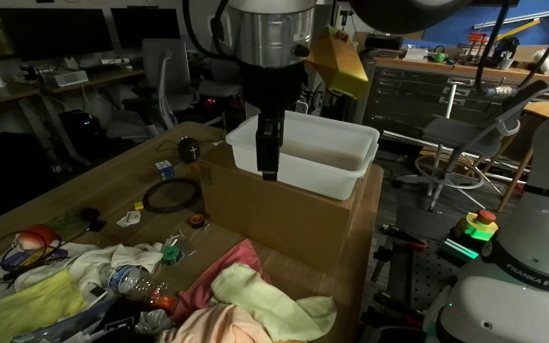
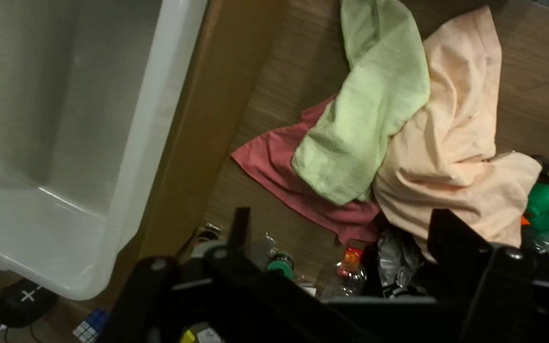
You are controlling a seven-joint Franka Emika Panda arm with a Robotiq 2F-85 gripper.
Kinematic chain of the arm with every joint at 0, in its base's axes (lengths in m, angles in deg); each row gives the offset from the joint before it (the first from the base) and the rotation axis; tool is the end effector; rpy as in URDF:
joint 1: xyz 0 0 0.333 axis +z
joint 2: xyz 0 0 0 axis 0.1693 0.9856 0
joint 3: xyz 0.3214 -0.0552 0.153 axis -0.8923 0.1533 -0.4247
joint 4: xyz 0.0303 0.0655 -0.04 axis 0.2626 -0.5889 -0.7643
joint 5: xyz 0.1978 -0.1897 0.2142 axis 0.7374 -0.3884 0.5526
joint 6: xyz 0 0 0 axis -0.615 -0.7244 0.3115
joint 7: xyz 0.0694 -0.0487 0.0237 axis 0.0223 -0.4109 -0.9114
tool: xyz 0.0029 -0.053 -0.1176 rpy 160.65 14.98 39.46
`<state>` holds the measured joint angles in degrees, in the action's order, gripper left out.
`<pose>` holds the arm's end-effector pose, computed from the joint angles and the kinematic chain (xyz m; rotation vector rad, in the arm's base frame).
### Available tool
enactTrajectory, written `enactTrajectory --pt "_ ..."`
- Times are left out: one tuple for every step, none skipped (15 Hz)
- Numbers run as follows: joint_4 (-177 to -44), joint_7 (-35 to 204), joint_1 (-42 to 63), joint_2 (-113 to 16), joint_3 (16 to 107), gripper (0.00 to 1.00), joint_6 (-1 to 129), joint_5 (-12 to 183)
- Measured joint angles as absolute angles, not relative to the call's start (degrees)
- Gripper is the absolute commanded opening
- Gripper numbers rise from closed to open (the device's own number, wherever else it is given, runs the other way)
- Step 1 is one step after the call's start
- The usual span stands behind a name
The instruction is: Remove the shirts from the white bin and put them on the table
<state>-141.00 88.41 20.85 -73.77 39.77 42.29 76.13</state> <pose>0.4038 0.2104 0.5061 2.8316 0.6283 0.0736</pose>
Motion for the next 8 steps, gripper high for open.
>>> enactTrajectory --pt "-140.60 88.44 20.80 -73.61 40.22 1.00 40.54 75.69" --pt "-140.36 88.47 20.71 -73.64 40.75 1.00 39.12 75.34" --pt "-140.34 88.48 20.64 -73.90 41.41 1.00 38.24 75.29" --pt "-140.42 88.49 20.53 -74.34 42.15 1.00 37.90 75.29" --pt "-140.68 88.49 20.44 -75.01 42.92 1.00 37.87 75.30" --pt "-141.33 88.48 20.36 -76.09 43.78 1.00 38.42 75.61" --pt "-142.38 88.48 20.28 -77.55 44.63 1.00 39.44 76.12" --pt "-144.07 88.48 20.21 -79.52 45.56 1.00 41.31 77.00"
